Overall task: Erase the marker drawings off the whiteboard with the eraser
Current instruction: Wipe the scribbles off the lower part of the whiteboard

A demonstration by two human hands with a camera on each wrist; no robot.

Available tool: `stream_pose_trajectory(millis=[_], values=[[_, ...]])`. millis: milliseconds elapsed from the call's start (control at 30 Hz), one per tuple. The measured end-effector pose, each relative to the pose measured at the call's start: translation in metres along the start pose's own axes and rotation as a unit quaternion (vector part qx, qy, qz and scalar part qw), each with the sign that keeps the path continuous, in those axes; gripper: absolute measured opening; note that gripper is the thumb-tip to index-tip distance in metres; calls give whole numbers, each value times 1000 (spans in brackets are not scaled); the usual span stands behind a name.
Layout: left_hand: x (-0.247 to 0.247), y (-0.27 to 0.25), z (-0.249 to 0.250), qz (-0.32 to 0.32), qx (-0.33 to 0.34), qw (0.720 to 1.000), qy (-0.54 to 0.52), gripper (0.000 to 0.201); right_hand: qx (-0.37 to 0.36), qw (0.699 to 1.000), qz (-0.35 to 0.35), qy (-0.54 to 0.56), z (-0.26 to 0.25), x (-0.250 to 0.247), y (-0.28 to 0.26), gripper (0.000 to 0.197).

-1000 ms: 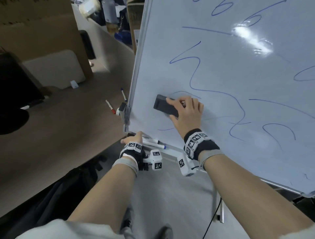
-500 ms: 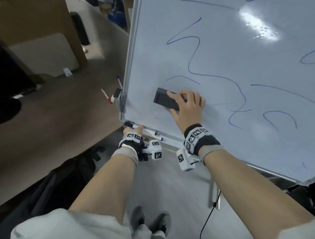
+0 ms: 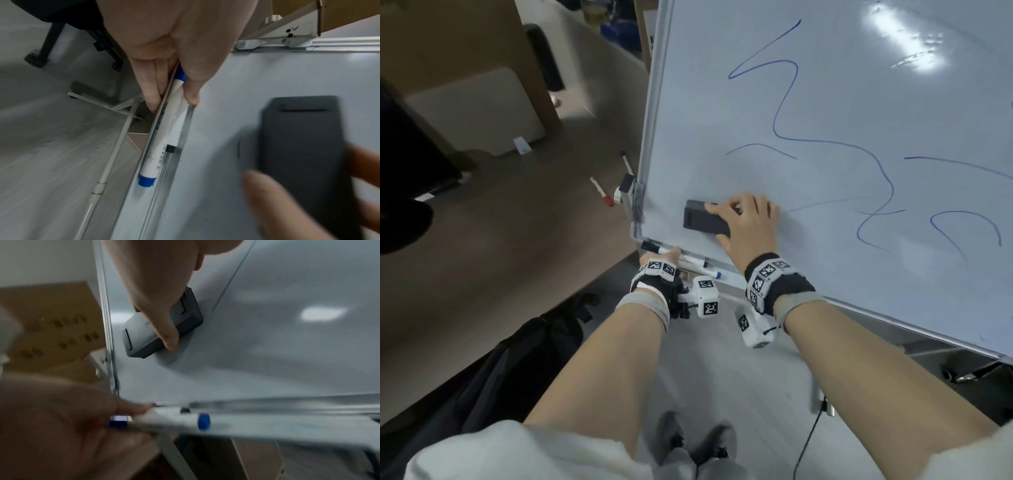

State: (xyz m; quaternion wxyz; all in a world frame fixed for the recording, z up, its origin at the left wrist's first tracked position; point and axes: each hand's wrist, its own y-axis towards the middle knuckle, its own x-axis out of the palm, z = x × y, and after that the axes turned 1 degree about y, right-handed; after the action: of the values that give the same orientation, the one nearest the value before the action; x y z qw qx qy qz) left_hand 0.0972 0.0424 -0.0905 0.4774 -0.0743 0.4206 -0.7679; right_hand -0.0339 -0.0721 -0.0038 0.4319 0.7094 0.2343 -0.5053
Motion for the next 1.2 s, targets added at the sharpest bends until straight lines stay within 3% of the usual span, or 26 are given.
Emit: stream_pose_trajectory(millis=[133,267,333,400,533,600,667,733,833,866,933,1000,1066,1133,1200], values=[[7,16,-8,-21,46,996,-68,79,-43,995,-82,-29,-2,24,-30,57],[10,4,-4,-30,32,995,-86,71,20,999,-7,-37,9,-1,-15,57],[11,5,-5,1,12,998,-67,72,47,998,31,-26,16,-11,-9,57],[10,-3,-3,19,-3,996,-82,85,36,999,24,-19,20,-9,-14,59],[14,-11,-1,27,-5,999,-28,70,28,999,-19,-34,34,-2,-38,60],[21,-9,-2,3,-12,1000,-24,74,51,998,6,-34,46,-11,-40,59],[26,-19,1,0,3,1000,0,65,60,997,42,-33,58,-25,-34,59],[32,-28,-1,30,11,999,11,58,73,994,79,-32,69,-40,-29,60],[53,-52,-8,-6,-6,1000,9,84,107,984,136,-32,87,-60,-25,59],[68,-41,-16,6,-32,999,-16,96,111,982,150,-34,95,-63,-26,58],[92,-27,-31,-30,-51,998,19,103,103,984,142,-31,108,-64,-32,57],[110,-32,-45,-80,-65,994,35,90,61,994,87,-27,117,-52,-43,58],[119,-49,-46,-122,-25,991,55,64,12,999,16,-36,120,-36,-55,61],[121,-59,-47,-161,-31,984,64,43,-13,999,-3,-42,124,-32,-60,62],[117,-63,-43,-150,-1,989,14,42,-5,999,23,-30,124,-41,-51,61]])
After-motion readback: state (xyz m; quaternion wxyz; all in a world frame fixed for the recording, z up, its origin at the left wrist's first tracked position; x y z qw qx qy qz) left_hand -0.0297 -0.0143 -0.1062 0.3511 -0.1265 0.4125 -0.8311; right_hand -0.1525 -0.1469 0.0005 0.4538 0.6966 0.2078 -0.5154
